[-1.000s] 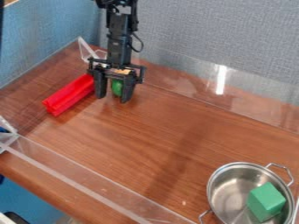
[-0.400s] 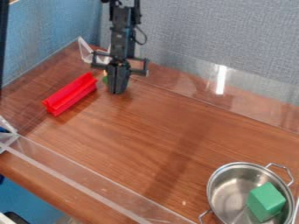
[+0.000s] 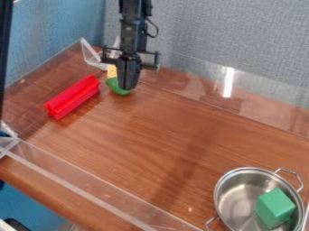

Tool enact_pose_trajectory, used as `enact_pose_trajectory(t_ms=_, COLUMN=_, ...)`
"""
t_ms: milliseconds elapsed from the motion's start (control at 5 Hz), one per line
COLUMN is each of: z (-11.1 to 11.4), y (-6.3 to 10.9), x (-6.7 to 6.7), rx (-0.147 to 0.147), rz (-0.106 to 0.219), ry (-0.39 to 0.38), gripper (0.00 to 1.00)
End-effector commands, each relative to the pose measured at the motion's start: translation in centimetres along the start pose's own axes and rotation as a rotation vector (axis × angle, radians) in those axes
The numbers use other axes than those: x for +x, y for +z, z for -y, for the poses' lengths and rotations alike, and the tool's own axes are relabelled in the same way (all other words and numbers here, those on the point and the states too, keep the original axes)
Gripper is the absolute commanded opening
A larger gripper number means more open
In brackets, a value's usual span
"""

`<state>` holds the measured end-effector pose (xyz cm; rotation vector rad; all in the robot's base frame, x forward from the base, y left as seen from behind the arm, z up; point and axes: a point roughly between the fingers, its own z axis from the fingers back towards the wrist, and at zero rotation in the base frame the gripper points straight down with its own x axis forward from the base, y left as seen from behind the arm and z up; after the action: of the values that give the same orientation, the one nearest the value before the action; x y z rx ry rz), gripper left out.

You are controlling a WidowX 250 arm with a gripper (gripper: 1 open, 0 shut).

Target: Push the yellow object to the left side of the table

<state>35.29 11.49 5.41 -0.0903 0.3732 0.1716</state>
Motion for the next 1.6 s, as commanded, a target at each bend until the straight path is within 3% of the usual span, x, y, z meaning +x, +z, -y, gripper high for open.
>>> enact_pose_trajectory(t_ms=0, z=-0.6, y=3.9, x=-1.5, rx=-0.015, rz=0.087, ry=0.004, gripper=0.0)
enact_pose_trajectory(t_ms=200, z=-1.3, y=4.8, x=-2.4, rx=-0.03, rz=0.092, ry=0.022, gripper=0.0)
enact_pose_trajectory(t_ms=600, z=-0.8, y=10.3, x=-5.2, rx=-0.04, rz=0.135, ry=-0.058, gripper=0.0)
enact_pose_trajectory(t_ms=800, z=-1.0, y=11.3, x=-5.3, rx=-0.042, rz=0.14, ry=-0.071, gripper=0.0)
enact_pose_trajectory(t_ms=1000, z=-1.5, y=10.8, x=-4.5, rx=-0.052, rz=0.136, ry=-0.024, gripper=1.0)
enact_pose_trajectory(t_ms=1200, z=-2.1, y=10.8, x=-3.7, rx=-0.057, rz=0.129, ry=0.021, gripper=0.0)
enact_pose_trajectory(t_ms=1400, z=-2.5, y=10.8, x=-2.3, rx=-0.063, rz=0.123, ry=0.066, gripper=1.0)
